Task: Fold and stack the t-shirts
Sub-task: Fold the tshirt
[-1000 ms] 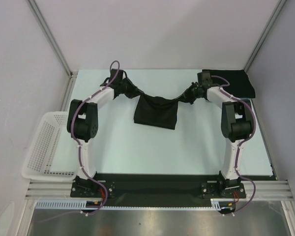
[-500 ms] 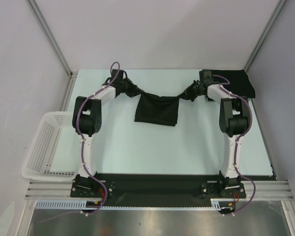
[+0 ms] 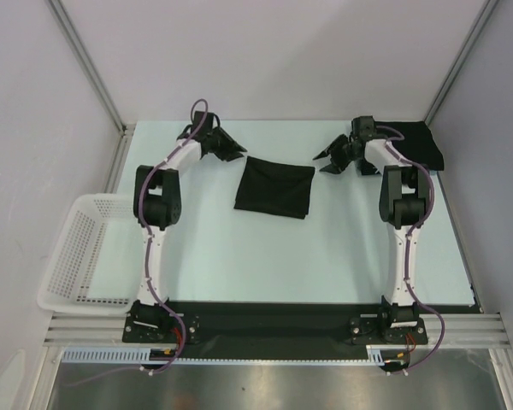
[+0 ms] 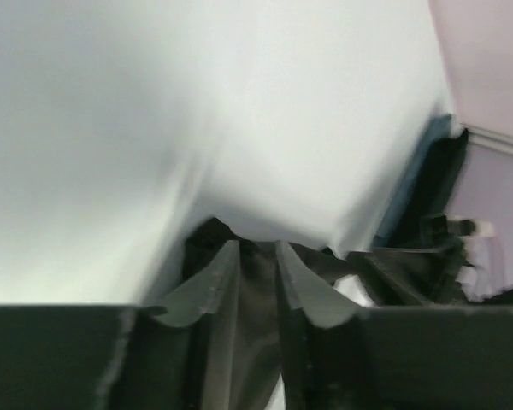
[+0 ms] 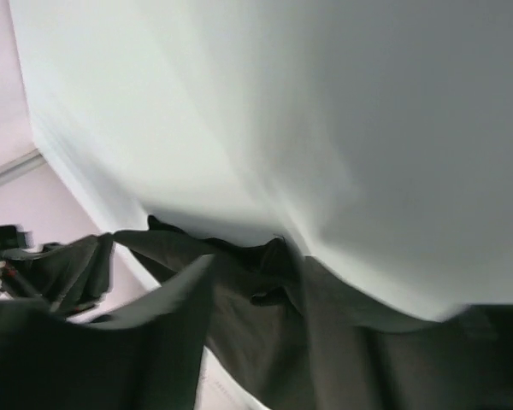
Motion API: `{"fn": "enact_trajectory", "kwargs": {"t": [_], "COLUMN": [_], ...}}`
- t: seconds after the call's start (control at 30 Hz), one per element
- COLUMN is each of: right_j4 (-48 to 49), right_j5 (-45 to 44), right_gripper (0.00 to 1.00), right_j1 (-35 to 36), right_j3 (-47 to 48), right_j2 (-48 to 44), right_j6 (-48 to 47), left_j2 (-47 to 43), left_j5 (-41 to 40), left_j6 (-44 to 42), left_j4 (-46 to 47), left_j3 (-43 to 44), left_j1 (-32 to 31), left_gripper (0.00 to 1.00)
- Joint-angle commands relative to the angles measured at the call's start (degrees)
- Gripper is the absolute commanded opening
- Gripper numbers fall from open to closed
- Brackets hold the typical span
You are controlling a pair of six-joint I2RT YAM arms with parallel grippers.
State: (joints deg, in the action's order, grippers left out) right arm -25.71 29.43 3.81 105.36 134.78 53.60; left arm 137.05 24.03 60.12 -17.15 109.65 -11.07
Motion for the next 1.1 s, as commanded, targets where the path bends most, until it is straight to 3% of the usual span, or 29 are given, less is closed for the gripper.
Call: {"fn": "enact_trajectory", "kwargs": {"t": [0.0,0.13,0.27,0.37,0.4,0.47,0.57,0.9,1.07], "right_j4": [-10.63,-14.63,-5.43,8.80,16.32,27.40,32.56,43.46,47.24], "right_j5": [-2.88,-5.17,0.27,3.61,5.27,6.16,5.12,4.32,4.50], "right_gripper": [0.55,0.60,0.56,0.43,0.32,0.21,0.16,0.11,0.11], "right_j1": [-1.96,-1.53,1.27,4.53,5.06,6.99,9.19,8.67,5.95], "right_j3": [12.28,14.71,3.57,-7.78,-12.76,-16.23,-18.44,-18.96,-19.23], "right_j2": [0.31,-3.11,-9.96,-14.01,-14.45,-14.20,-11.48,-1.37,2.41], "right_j6": [-10.43,-20.54,-19.07,-12.58,-9.86,-2.59,1.31,8.44,9.15], "left_j2": [0.75,-4.83,-13.29,-16.90,-17.08,-16.39,-13.85,-0.58,3.56], "left_j5": [-6.27,-6.99,1.96,8.65,11.53,13.84,15.26,12.44,11.65], "left_j6": [-13.05,-19.77,-20.22,-16.11,-14.26,-9.78,-7.91,-8.44,-6.77], "left_j4": [-11.83,-14.42,-1.87,9.74,16.81,22.92,29.45,23.57,25.40], "left_j3": [15.54,14.91,-0.01,-11.71,-16.61,-20.76,-21.15,-11.30,-8.49], "left_j1": [2.19,2.20,0.53,-1.32,-1.76,-2.99,-4.83,-4.58,-2.12], "left_gripper": [0.31,0.42,0.41,0.36,0.34,0.32,0.32,0.28,0.28]}}
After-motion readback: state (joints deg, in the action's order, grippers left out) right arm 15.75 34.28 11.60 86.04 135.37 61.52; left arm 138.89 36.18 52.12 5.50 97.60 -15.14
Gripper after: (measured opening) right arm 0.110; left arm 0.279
